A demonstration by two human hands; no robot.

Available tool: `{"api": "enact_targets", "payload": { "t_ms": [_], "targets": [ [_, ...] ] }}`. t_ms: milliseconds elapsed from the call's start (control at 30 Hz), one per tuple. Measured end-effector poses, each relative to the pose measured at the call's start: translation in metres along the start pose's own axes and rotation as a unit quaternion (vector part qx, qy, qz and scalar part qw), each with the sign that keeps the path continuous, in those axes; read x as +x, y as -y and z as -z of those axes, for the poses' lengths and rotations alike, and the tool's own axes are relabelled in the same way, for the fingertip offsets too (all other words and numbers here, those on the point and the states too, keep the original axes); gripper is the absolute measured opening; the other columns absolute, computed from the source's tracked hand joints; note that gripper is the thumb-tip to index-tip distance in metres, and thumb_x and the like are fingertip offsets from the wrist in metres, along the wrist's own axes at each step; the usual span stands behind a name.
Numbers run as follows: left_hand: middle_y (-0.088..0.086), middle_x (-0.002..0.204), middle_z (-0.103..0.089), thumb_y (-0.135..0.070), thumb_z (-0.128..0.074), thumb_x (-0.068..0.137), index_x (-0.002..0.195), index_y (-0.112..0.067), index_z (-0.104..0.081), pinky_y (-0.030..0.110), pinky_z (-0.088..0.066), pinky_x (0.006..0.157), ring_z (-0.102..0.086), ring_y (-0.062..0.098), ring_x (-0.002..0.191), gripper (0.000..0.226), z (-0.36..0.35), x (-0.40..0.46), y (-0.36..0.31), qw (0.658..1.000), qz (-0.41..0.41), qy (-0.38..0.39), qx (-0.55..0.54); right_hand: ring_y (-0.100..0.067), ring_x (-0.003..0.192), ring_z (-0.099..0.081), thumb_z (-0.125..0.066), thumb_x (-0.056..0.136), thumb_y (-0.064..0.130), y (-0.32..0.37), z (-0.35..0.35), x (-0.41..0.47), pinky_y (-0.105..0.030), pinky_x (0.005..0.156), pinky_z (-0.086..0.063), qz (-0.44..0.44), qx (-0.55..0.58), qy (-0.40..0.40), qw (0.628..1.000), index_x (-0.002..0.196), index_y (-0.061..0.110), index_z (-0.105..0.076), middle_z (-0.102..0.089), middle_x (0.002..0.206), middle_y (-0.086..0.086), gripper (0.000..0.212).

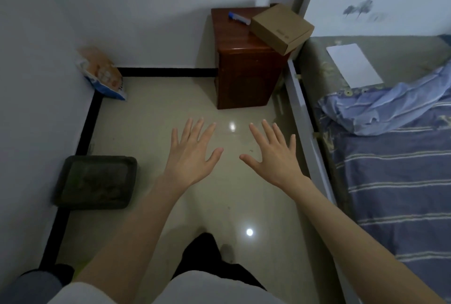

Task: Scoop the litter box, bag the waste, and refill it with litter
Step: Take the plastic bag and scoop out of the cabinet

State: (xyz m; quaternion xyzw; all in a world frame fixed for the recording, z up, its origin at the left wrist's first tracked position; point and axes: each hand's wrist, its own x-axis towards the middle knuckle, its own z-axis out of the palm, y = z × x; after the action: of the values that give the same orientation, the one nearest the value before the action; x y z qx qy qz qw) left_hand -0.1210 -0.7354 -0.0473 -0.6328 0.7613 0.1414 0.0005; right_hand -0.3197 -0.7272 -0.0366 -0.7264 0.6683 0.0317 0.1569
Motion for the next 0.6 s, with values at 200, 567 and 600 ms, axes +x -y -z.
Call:
{"api": "enact_targets", "payload": {
  "t_ms": [200, 567, 600],
  "targets": [
    [0.001, 0.158, -0.001, -0.053, -0.028, 0.094, 0.149, -0.029, -0.006, 0.048, 0.003, 0.116, 0.006, 0.021, 0.145, 0.063, 0.010, 0.101, 0.034, 1.000, 0.000, -0.003, -0.026, -0.023, 0.147, 0.007, -0.037, 0.089, 0.064, 0.004, 0.011, 0.106, -0.058, 0.114, 0.001, 0.003, -0.007, 0.013, 1.000, 0.149, 0.034, 0.000, 0.004, 0.160, 0.000, 0.077],
    [0.001, 0.158, -0.001, -0.054, -0.028, 0.094, 0.149, -0.029, -0.006, 0.049, 0.001, 0.116, 0.006, 0.021, 0.145, 0.064, 0.049, 0.263, 0.091, 1.000, 0.004, 0.013, -0.028, -0.023, 0.147, 0.009, -0.036, 0.088, 0.065, 0.025, 0.054, 0.276, -0.059, 0.115, 0.003, -0.010, -0.011, 0.037, 0.999, 0.149, 0.037, 0.003, 0.007, 0.159, 0.001, 0.078],
    [0.001, 0.158, -0.001, -0.054, -0.027, 0.094, 0.149, -0.029, -0.005, 0.049, 0.002, 0.116, 0.007, 0.022, 0.145, 0.064, 0.051, 0.275, 0.092, 1.000, 0.003, 0.015, -0.026, -0.023, 0.147, 0.009, -0.036, 0.088, 0.065, 0.023, 0.057, 0.288, -0.059, 0.115, 0.003, -0.010, -0.012, 0.038, 0.999, 0.149, 0.037, 0.003, 0.007, 0.159, 0.001, 0.077]
  ]
}}
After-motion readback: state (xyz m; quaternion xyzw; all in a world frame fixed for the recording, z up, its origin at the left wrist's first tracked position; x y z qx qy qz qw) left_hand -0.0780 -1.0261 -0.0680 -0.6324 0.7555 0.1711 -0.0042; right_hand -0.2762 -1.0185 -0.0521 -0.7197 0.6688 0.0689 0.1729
